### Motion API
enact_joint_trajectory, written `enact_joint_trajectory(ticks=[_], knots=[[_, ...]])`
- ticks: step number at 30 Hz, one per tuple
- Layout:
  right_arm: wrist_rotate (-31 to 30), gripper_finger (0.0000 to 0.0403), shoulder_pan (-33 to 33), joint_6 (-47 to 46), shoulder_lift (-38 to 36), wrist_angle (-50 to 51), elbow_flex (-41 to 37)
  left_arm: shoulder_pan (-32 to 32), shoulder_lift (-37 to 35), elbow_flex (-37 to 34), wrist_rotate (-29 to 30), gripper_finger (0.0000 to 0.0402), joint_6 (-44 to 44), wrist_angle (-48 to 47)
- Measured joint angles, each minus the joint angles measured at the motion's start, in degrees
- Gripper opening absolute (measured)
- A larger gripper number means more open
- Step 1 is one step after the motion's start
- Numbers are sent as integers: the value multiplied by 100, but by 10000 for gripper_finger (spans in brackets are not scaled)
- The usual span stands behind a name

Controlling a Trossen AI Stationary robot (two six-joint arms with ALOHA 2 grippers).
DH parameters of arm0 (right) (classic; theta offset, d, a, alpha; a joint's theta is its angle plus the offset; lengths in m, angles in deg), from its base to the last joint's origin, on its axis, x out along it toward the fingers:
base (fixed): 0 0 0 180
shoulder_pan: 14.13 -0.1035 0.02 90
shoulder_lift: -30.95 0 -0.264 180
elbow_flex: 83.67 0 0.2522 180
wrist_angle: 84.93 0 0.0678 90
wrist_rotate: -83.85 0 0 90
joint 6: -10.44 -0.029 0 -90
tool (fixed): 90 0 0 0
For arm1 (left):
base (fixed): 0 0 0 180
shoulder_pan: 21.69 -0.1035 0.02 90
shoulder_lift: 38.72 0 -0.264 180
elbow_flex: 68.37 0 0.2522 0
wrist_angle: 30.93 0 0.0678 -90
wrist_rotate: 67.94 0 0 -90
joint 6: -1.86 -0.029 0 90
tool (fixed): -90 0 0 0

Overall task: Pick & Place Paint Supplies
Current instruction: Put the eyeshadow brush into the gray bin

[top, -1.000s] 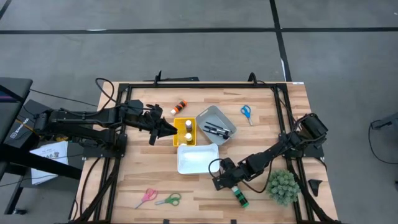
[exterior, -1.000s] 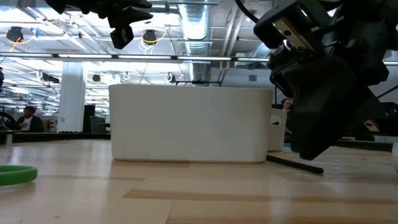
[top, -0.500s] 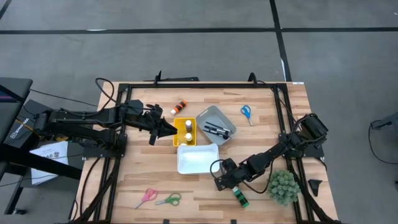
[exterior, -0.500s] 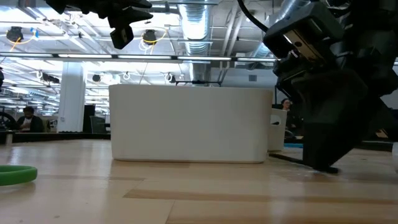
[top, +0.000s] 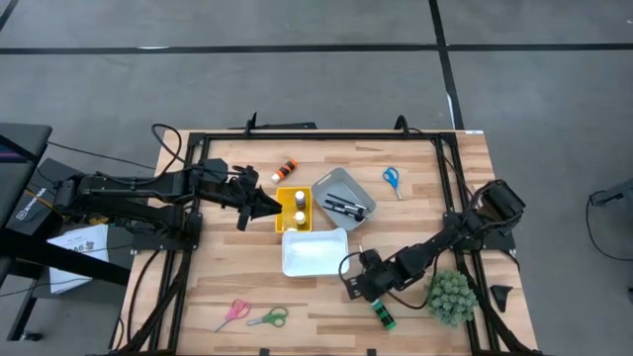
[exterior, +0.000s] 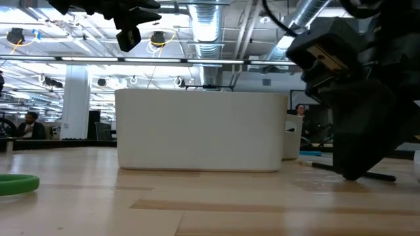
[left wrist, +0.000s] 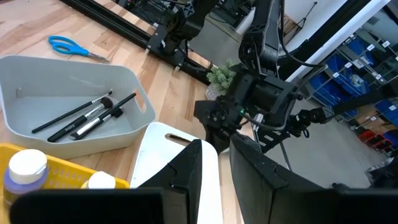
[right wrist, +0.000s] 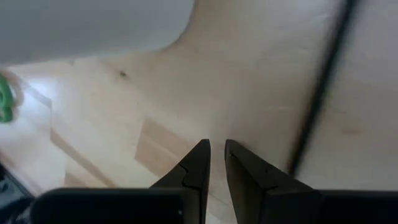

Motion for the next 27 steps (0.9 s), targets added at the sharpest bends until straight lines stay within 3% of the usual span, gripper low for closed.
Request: enact_joint_trajectory(ticks=[6,9,12,17,22,27], knots=[[-925,47,-249,-492,-538,314,-6,0,1,0,0,76,0,0],[-1457,47,-326,-910,-938,1027,-5,0,0,0,0,76,0,1],[-1606,47,-216,-1167,-1257,1785,0,1,1,0,5,76,0,2],[-1044,48,394,-941,-1354,2490,-2,2,0,0,32,76,0,4],[11,68,1308,155,-985,1836,-2,2,1,0,52,76,35,13],[84,112,1687,527,-894,1584,0,2,-1,0,61,76,252,13]])
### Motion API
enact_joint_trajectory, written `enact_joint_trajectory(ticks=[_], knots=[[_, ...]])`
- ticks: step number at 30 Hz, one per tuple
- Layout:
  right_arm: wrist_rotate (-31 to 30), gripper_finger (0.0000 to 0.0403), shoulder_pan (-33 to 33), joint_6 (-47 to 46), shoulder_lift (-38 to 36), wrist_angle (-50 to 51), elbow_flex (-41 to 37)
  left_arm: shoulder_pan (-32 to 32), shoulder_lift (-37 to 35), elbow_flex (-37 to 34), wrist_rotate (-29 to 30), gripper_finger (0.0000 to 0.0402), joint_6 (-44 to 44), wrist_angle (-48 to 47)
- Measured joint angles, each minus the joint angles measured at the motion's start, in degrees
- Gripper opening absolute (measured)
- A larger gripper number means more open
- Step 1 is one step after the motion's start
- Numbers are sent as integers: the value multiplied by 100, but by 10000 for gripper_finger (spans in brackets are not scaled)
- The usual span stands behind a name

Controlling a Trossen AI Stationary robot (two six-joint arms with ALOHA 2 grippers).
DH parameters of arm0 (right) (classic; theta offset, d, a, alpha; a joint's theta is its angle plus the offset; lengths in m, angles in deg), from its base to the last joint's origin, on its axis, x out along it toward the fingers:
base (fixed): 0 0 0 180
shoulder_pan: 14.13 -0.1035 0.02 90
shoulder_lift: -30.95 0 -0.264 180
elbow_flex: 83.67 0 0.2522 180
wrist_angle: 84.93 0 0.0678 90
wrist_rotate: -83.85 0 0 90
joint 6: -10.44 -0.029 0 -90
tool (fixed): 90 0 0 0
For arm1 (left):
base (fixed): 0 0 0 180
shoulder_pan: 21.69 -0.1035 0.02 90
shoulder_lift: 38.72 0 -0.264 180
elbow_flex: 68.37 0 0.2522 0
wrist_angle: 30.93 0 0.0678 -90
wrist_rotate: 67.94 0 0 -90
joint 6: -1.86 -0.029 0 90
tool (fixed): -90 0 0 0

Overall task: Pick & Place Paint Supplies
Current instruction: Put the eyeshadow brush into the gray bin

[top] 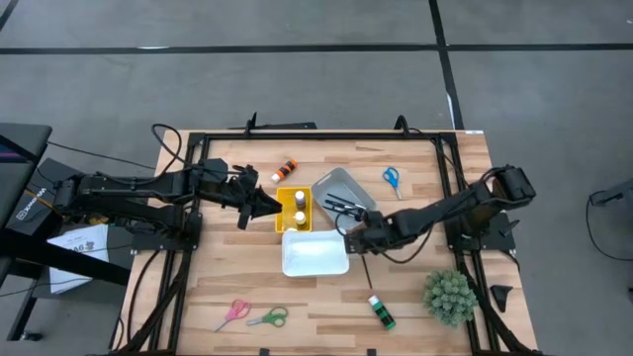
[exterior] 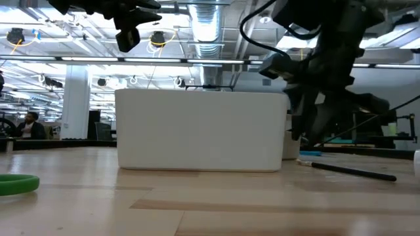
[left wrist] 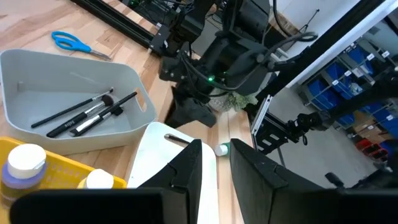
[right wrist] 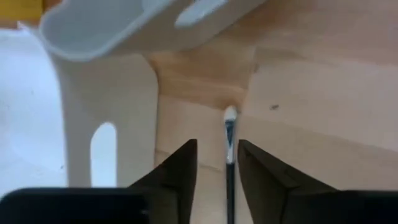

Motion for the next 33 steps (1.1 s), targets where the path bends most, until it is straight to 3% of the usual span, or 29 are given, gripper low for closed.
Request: enact_joint_trajectory(ticks=[5,10,33], knots=[[-99,150,6,155,-30,193,9,-1,2,0,2,76,43,13],[90,161,60,349,309,-236,4,0,1,1,5,76,43,28],[-119,122,254,112,567,-252,7,0,2,0,7,76,67,76]])
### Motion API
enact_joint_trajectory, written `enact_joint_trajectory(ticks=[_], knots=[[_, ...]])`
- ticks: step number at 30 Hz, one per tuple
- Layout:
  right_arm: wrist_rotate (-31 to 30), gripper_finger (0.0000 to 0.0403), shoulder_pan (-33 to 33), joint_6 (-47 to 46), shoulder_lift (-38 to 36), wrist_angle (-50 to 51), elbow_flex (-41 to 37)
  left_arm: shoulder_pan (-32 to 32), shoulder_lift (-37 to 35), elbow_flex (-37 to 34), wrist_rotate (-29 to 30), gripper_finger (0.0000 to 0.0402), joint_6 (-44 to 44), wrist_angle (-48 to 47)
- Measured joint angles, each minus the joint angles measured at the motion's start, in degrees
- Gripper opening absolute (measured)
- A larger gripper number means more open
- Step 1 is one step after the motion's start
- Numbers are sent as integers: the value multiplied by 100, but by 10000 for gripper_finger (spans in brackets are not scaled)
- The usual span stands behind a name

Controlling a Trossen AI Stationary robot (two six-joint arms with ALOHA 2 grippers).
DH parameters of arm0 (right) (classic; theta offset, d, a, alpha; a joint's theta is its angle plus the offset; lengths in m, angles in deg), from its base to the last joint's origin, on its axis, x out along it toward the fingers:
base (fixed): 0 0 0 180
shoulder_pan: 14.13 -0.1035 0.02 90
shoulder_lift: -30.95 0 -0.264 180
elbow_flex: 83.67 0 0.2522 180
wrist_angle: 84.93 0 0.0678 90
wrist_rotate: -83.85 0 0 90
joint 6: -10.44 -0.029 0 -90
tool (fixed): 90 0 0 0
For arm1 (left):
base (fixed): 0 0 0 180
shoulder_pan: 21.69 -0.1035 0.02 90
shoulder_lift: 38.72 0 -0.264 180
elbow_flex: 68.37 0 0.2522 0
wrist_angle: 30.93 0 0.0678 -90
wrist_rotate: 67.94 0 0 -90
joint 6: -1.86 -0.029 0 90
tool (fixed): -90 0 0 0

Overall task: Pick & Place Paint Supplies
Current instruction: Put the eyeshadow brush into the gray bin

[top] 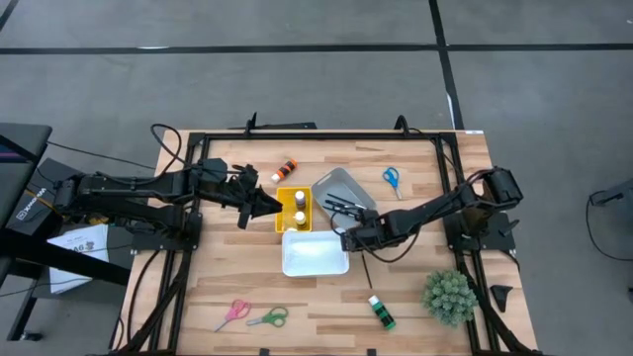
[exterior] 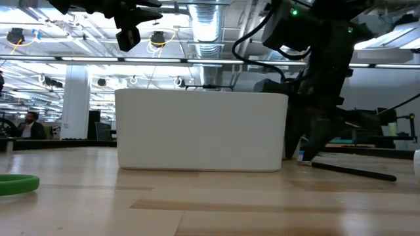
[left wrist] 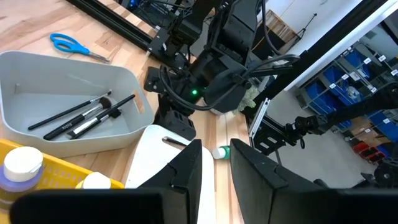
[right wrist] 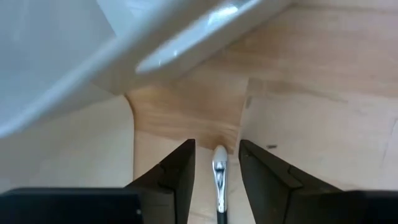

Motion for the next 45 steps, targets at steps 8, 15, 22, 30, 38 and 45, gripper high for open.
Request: enact_joint_trajectory(ticks=[8,15,22,30,38,45], knots=[[44,122,11,40,2,0,0,-2,-1,1,0,76,2,2],[39,118,-60,40,2,5,-2,0,-2,1,0,76,3,2],[162,113,-64,18,219,2,20,0,-1,2,0,76,8,2],[161,102,-119,-137,269,99,24,0,0,2,0,76,26,2],[225,45,-134,-113,267,222,13,-1,0,2,0,76,26,2],[236,7,-134,29,264,264,7,0,0,2,0,76,26,2]])
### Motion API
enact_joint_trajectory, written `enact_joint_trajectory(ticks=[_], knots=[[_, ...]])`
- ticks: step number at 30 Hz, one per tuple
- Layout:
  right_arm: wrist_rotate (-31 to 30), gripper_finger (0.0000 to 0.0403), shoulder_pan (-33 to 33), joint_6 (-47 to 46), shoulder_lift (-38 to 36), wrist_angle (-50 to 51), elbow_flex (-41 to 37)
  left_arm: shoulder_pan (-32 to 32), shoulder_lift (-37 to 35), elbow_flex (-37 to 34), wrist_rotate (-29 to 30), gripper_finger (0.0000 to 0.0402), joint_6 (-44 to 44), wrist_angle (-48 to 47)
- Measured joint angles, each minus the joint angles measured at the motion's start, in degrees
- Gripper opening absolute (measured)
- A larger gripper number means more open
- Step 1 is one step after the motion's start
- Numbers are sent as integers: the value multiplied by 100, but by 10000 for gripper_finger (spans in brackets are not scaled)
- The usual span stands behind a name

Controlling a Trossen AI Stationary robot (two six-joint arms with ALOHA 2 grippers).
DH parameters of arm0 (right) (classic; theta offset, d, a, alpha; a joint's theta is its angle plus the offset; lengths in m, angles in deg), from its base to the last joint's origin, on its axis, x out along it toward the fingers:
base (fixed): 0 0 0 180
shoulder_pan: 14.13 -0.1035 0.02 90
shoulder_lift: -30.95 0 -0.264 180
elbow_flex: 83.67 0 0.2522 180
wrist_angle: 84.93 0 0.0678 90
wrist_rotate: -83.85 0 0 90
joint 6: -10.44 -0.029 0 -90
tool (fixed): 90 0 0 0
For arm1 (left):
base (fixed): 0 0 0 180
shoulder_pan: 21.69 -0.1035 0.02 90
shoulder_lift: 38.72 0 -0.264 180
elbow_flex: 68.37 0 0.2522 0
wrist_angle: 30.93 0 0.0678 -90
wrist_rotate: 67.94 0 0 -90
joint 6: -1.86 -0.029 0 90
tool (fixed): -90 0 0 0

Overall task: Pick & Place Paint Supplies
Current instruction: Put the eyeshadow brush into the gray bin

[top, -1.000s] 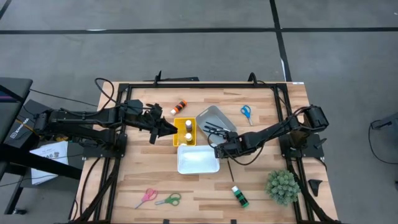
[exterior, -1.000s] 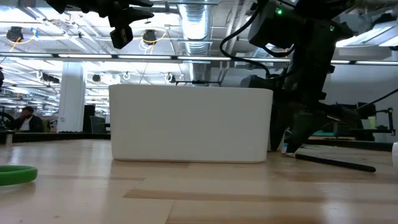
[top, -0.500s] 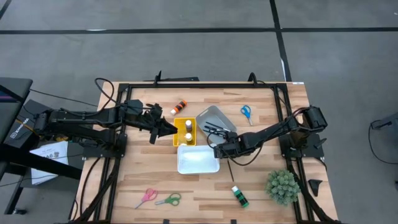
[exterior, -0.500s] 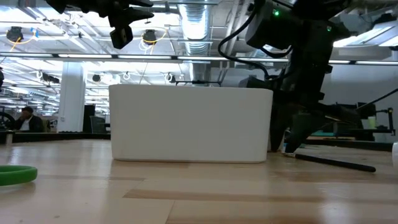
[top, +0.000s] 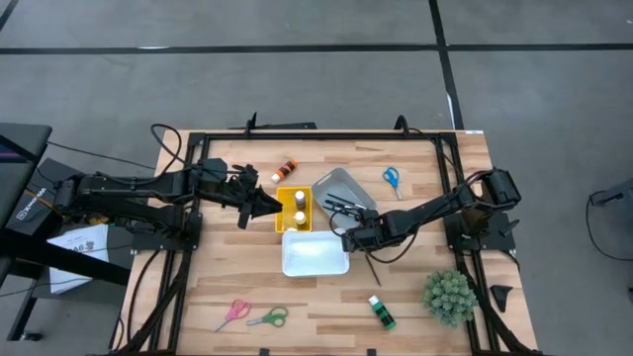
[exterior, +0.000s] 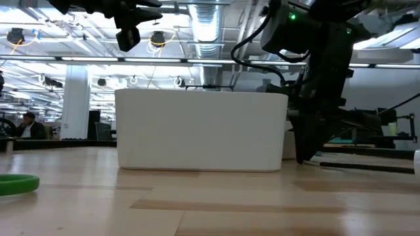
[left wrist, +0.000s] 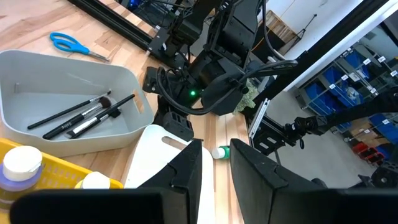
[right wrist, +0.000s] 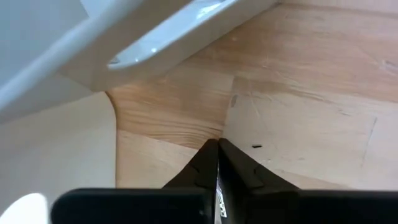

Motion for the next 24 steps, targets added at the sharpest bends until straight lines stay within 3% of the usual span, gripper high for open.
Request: enact_joint_trajectory(ticks=[12,24], knots=[[-160,1,-162,180,-919,235,-31,0,-1,0,0,76,0,0],[-641,0,-879,131,-1915,228,-28,0,0,0,138,76,-8,0]])
